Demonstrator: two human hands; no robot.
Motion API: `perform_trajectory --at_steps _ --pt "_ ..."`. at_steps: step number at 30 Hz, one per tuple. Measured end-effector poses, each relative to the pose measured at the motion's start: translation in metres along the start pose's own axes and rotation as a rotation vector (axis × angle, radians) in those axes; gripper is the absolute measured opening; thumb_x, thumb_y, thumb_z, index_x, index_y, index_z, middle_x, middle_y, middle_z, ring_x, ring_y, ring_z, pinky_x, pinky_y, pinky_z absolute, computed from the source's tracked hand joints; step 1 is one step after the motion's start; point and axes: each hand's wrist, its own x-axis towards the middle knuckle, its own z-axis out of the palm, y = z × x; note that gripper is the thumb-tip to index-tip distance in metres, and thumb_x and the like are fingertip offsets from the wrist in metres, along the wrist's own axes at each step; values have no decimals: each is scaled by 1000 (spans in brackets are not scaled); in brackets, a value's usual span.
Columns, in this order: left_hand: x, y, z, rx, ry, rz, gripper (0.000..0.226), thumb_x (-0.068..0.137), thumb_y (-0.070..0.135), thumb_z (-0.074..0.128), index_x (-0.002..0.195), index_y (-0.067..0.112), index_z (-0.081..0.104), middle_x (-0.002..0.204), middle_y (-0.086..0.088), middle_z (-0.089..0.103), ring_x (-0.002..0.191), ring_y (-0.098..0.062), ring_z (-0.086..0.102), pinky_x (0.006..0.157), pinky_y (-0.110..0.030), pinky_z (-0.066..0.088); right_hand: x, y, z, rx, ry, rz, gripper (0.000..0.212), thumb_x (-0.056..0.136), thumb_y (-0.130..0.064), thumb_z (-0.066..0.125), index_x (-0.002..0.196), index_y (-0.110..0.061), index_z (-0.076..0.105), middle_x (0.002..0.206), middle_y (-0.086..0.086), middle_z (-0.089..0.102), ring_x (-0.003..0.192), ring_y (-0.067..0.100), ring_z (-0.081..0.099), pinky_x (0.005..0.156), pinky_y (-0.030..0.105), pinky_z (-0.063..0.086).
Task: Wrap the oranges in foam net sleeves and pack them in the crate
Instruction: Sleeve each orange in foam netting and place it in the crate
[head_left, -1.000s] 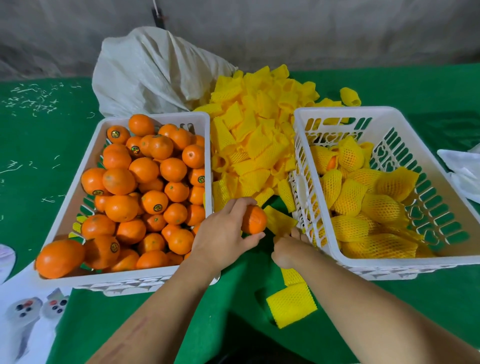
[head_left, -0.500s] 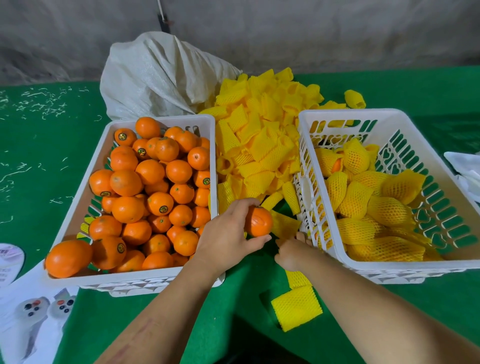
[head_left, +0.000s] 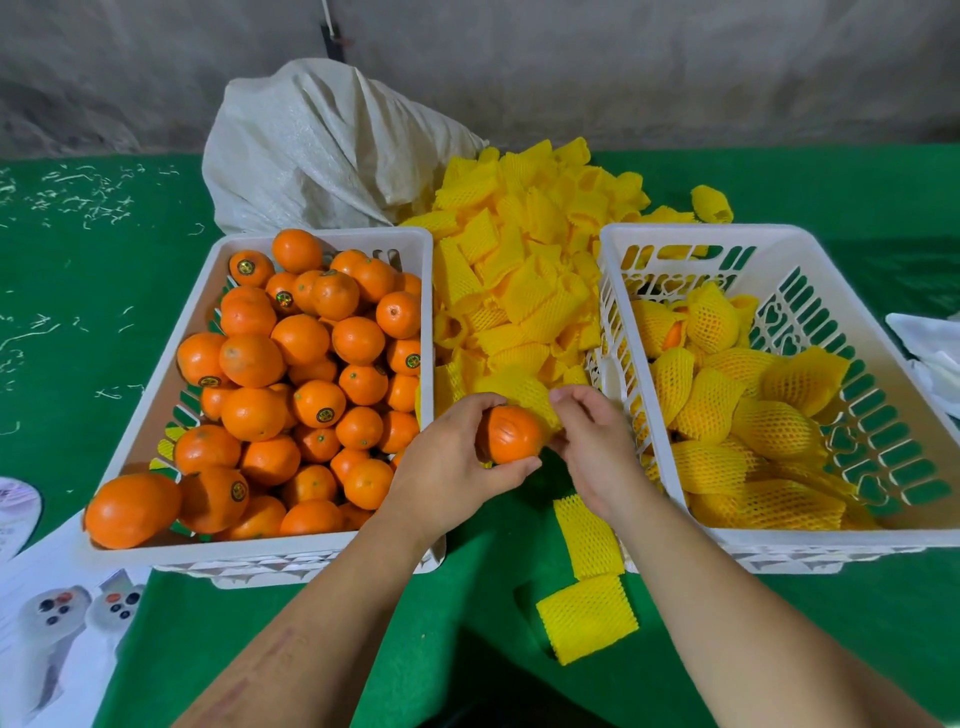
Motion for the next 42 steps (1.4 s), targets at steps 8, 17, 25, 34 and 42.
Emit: perform_trajectory --at_steps 8,17,25,34,42 --pt "-2 8 -9 -291 95 -82 62 81 74 72 132 47 49 112 29 63 94 0 69 72 -16 56 -15 -28 7 259 -266 110 30 105 0 52 131 -10 63 134 12 65 121 21 64 101 36 55" --pt "-5 11 -19 -593 -44 -123 61 84 57 78 137 39 54 127 20 63 113 -11 68 90 -31 59 -18 -25 16 216 -148 45 11 96 -22 69 103 -13 72 93 -1 77 90 12 70 80 29 60" --pt "-7 19 -33 -848 -113 -175 62 78 46 77 134 28 59 142 9 61 122 -14 65 92 -27 56 -21 -30 16 80 -326 95 28 101 5 53 108 -17 69 101 2 74 82 7 68 66 24 56" --pt "-11 35 -23 -708 -197 -94 62 76 50 86 134 50 64 167 17 25 157 -5 24 115 -44 48 -28 -34 10 -407 -23 -390 23 73 -49 54 86 -33 64 88 -5 63 85 20 61 76 46 54" --pt "-5 25 -22 -804 -34 -289 61 72 46 93 127 36 69 119 11 73 108 -17 74 92 -42 63 -27 -42 6 -407 -160 -479 37 97 -4 68 102 -40 62 94 -3 68 88 8 67 82 31 57"
